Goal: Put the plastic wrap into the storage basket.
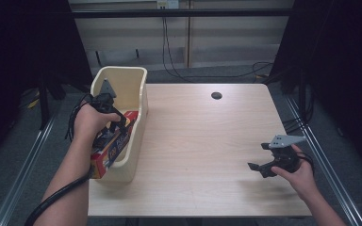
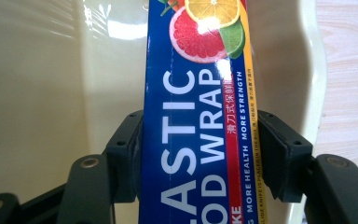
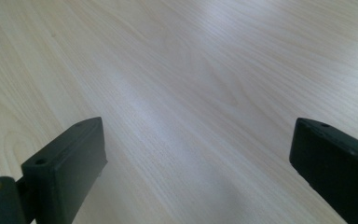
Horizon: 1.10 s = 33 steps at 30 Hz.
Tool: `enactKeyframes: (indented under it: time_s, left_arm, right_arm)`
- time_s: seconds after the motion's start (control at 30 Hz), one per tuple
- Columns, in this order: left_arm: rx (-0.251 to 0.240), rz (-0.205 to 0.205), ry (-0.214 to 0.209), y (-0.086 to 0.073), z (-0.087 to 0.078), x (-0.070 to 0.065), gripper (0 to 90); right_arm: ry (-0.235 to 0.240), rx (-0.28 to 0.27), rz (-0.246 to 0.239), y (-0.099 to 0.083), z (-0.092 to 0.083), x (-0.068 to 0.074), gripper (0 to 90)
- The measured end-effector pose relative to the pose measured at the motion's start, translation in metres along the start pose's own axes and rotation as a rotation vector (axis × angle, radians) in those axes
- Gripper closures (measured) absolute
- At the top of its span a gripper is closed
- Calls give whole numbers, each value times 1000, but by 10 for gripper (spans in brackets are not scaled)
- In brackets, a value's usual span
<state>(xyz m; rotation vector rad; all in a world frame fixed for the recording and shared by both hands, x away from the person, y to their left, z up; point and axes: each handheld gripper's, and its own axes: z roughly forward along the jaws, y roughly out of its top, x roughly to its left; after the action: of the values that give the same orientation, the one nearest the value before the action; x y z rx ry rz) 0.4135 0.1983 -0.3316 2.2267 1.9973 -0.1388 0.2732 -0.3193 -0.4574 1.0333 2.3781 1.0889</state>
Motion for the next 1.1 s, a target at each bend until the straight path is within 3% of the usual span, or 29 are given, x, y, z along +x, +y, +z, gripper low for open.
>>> enactKeyframes:
  time_s: [0.13, 0.33, 0.4, 0.57, 0.87, 0.93, 1.1]
  left_arm:
    - [13, 13, -1, 1, 1, 1, 402]
    - [-11, 2, 1, 1, 5, -2, 401]
    - [3, 17, 4, 1, 6, -2, 400]
    - [-2, 0, 7, 1, 10, -2, 399]
    - [-7, -1, 7, 1, 10, -3, 393]
    - [-2, 14, 3, 1, 9, -2, 390]
    - [-26, 3, 3, 0, 4, -3, 386]
  right_arm:
    - [4, 1, 0, 0, 0, 0, 33]
    - [5, 3, -2, 0, 0, 0, 33]
    - [7, 2, -1, 0, 1, 0, 34]
    - [4, 2, -4, 0, 0, 0, 34]
    - [1, 5, -4, 0, 1, 1, 33]
    - [3, 4, -4, 0, 1, 1, 33]
    - [3, 5, -3, 0, 0, 1, 34]
